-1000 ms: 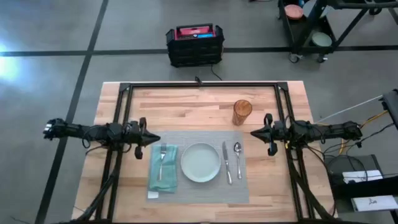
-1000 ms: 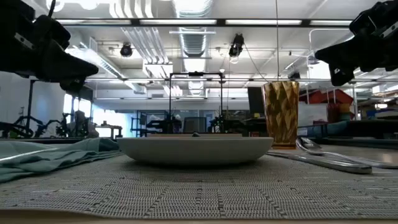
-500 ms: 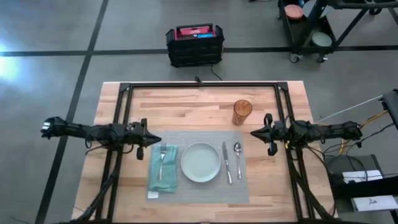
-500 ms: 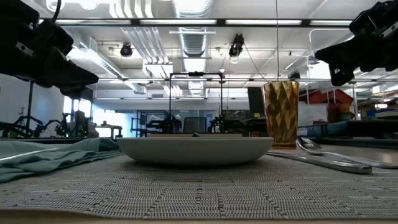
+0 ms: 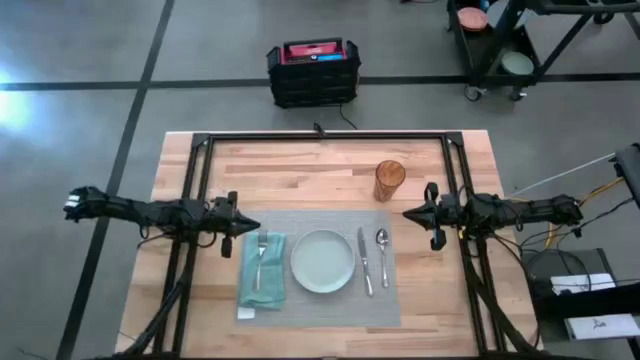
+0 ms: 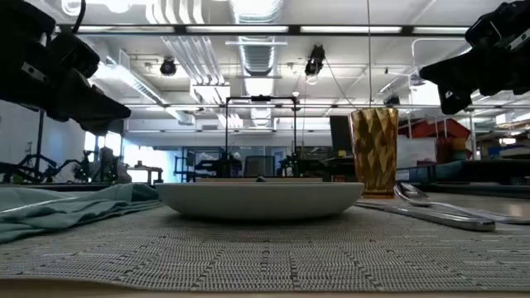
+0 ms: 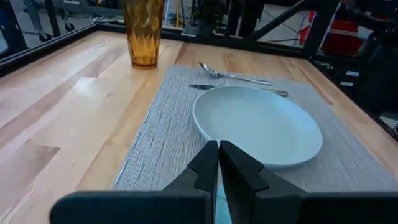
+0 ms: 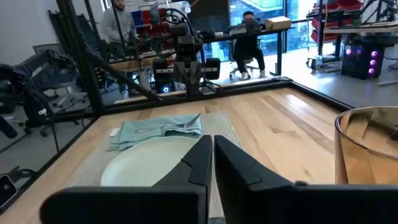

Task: Set table place
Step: Return to Home Position

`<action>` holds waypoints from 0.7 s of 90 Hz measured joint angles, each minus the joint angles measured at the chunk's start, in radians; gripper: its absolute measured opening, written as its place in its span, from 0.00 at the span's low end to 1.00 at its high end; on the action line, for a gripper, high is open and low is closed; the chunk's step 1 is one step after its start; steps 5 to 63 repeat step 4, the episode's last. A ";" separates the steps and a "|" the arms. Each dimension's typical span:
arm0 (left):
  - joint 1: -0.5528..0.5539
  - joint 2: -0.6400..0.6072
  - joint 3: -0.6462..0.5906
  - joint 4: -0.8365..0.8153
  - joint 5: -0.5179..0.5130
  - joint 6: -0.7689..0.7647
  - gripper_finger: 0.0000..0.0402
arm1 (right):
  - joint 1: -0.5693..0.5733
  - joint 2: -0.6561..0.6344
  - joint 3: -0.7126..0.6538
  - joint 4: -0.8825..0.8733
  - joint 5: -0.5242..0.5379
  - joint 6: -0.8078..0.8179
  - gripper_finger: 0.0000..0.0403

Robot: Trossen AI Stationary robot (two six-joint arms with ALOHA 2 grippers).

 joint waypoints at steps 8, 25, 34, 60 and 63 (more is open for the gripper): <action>0.000 0.003 0.000 0.000 0.000 0.000 0.02 | 0.000 0.000 0.000 0.000 0.000 0.000 0.01; 0.000 0.003 0.000 0.000 0.000 0.000 0.02 | 0.000 0.000 0.000 0.000 0.000 0.000 0.01; 0.000 0.003 0.000 0.000 0.000 0.000 0.02 | 0.000 0.000 0.000 0.000 0.000 0.000 0.01; 0.000 0.003 0.000 0.000 0.000 0.000 0.02 | 0.000 0.000 0.000 0.000 0.000 0.000 0.01; 0.000 0.003 0.000 0.000 0.000 0.000 0.02 | 0.000 0.000 0.000 0.000 0.000 0.000 0.01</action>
